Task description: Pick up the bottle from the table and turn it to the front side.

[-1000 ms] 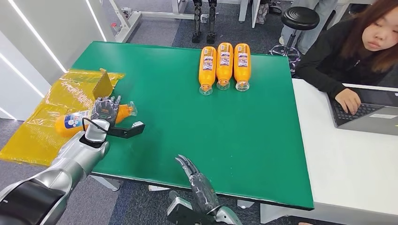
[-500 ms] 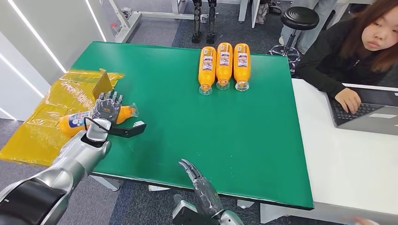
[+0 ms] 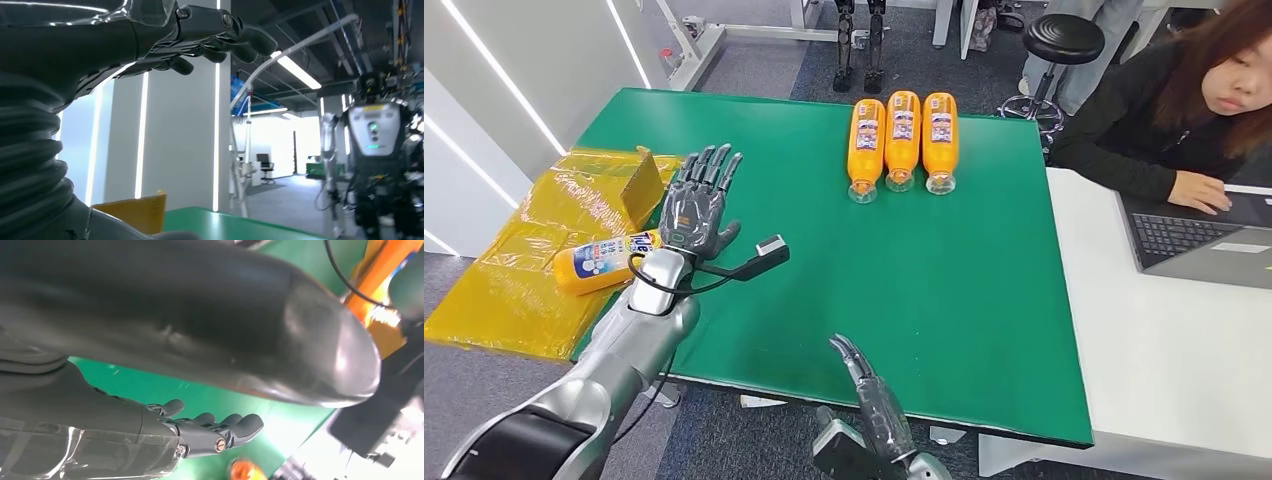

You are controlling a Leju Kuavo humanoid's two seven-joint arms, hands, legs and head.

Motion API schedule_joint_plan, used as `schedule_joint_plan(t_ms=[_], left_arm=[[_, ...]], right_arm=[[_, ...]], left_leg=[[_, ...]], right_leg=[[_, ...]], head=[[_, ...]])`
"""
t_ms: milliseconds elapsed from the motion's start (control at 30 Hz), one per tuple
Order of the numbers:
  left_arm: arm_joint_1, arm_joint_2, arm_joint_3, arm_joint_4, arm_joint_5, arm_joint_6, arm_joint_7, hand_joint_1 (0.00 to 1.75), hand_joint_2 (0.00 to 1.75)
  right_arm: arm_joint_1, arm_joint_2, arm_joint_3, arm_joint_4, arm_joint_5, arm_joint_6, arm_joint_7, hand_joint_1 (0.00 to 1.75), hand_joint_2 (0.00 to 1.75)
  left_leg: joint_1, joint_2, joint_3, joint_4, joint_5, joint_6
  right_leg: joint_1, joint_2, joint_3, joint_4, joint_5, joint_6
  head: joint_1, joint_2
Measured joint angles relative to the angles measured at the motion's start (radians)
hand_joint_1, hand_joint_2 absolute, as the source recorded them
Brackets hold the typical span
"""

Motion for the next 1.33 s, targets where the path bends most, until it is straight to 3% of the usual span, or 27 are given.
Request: schedule_joint_plan(t_ms=[167,367,667,833,1033,1333], left_arm=[[0.122,-0.055,0.035,-0.208,0.072,0.001,-0.091,0.0,1.75],[0.244,-0.076,0.014,-0.422,0.285,-0.043,-0.16,0.0,1.75],[0.414,-0.069,-0.071,-0.727,0.653,-0.29,-0.285,0.0,1.75],[0.476,-0.061,-0.109,-0.862,0.909,-0.503,-0.369,0.0,1.75],[0.53,-0.057,-0.129,-0.961,1.143,-0.714,-0.441,0.0,1.75],[0.584,-0.085,-0.144,-1.031,1.364,-0.942,-0.489,0.0,1.75]], right_arm=[[0.056,-0.021,-0.06,-0.057,0.045,-0.046,0.002,0.0,0.0],[0.147,-0.051,-0.155,-0.153,0.127,-0.099,0.022,0.0,0.0],[0.279,-0.122,-0.329,-0.339,0.172,-0.159,0.035,0.0,0.0],[0.338,-0.133,-0.393,-0.454,0.177,-0.17,0.021,0.0,0.0],[0.408,-0.13,-0.443,-0.604,0.202,-0.179,-0.016,0.0,0.0],[0.429,-0.123,-0.477,-0.756,0.182,-0.138,-0.08,0.0,0.0]], left_leg=[[0.0,0.0,0.0,0.0,-0.001,0.0],[0.0,0.0,0.0,0.0,-0.002,0.0],[0.0,-0.001,-0.001,0.0,-0.002,0.001],[0.0,-0.001,-0.001,0.0,-0.003,0.001],[0.0,0.0,0.0,-0.001,-0.003,0.001],[0.0,0.0,0.0,-0.001,-0.003,0.002]], right_leg=[[0.0,0.0,0.0,0.0,0.0,0.0],[0.0,0.0,0.0,-0.001,-0.001,0.0],[0.0,-0.001,0.0,-0.001,-0.001,0.001],[0.0,-0.001,0.0,-0.001,-0.001,0.001],[0.0,-0.001,0.0,-0.001,-0.001,0.001],[0.0,-0.001,0.001,-0.001,-0.001,0.002]], head=[[0.0,0.0],[0.0,0.0],[0.0,0.0],[0.0,0.0],[0.0,0.0],[0.0,0.0]])
